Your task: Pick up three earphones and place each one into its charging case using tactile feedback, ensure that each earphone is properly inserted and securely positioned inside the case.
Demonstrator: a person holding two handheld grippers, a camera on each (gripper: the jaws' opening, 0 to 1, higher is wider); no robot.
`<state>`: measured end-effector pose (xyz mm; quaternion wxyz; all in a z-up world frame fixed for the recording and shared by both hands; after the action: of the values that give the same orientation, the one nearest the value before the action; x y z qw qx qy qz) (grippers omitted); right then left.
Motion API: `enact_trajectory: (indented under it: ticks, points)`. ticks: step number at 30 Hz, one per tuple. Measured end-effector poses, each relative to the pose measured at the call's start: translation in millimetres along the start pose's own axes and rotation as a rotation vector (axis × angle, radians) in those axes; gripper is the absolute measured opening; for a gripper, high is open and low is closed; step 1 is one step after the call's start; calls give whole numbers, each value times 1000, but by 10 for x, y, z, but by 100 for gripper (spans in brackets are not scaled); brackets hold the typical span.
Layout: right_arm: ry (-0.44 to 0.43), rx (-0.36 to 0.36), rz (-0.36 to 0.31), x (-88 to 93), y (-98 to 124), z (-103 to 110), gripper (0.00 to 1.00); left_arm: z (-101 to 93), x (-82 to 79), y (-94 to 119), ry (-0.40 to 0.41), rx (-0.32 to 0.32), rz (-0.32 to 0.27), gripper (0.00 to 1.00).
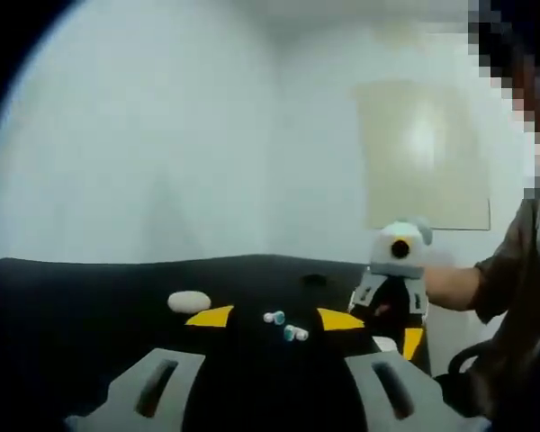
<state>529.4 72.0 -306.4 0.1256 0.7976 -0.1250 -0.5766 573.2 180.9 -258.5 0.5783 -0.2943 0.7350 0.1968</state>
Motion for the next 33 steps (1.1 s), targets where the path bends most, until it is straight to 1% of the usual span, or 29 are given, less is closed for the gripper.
enact_trajectory:
  ticks: [2,5,7,9,11,13,14,15,16,20,22,23,25,26,27,30,33]
  points:
    - [-11,47,0,-2,60,-86,34,6,-7,1,1,1,-1,31]
    - [-19,141,-35,-41,201,-261,34,-1,-10,1,-1,4,0,31]
    - [-32,243,-53,-63,348,-437,33,-10,-19,7,3,10,-5,32]
    - [-76,377,-71,-66,544,-668,33,-12,-22,7,2,10,-9,32]
    - [-149,523,-78,-8,794,-919,33,-7,-17,5,4,9,-5,32]
    - [-262,617,-65,130,1069,-1097,33,-5,-10,4,-4,6,-1,32]
    - [-282,644,-57,174,1144,-1136,33,-7,-7,4,-8,5,1,32]
    - [-307,699,-20,280,1292,-1185,33,-11,-2,2,-10,6,3,32]
    - [-315,719,-6,330,1356,-1200,33,-14,2,2,-11,7,6,32]
    - [-395,794,72,630,1618,-1221,33,-7,6,-4,-10,12,10,32]
    - [-398,825,138,772,1688,-1217,33,-2,7,-4,-3,13,10,32]
    - [-398,844,153,821,1715,-1226,33,-8,9,-3,-3,13,9,32]
    - [-374,847,214,922,1731,-1202,33,-12,21,-1,-8,9,15,32]
    - [-365,853,228,945,1735,-1199,33,-15,26,0,-10,9,17,32]
    - [-353,862,215,927,1740,-1195,33,-15,30,0,-10,9,19,32]
    - [-360,862,218,924,1732,-1191,33,-16,42,4,-11,6,24,32]
    - [-330,864,253,933,1722,-1198,33,-18,52,11,-13,4,26,32]
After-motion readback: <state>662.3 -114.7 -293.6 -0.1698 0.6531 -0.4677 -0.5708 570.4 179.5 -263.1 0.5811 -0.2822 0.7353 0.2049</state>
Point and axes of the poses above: the point that each gripper's makers call its tool centre point, and the gripper's own axes: y roughly backward along the fingers, z roughly to its left, x roughly out of its underside, the point moved 3 cm from there along y, roughly backward along the fingers, and after that the axes turned 11 degrees about y, right-handed, at the moved point
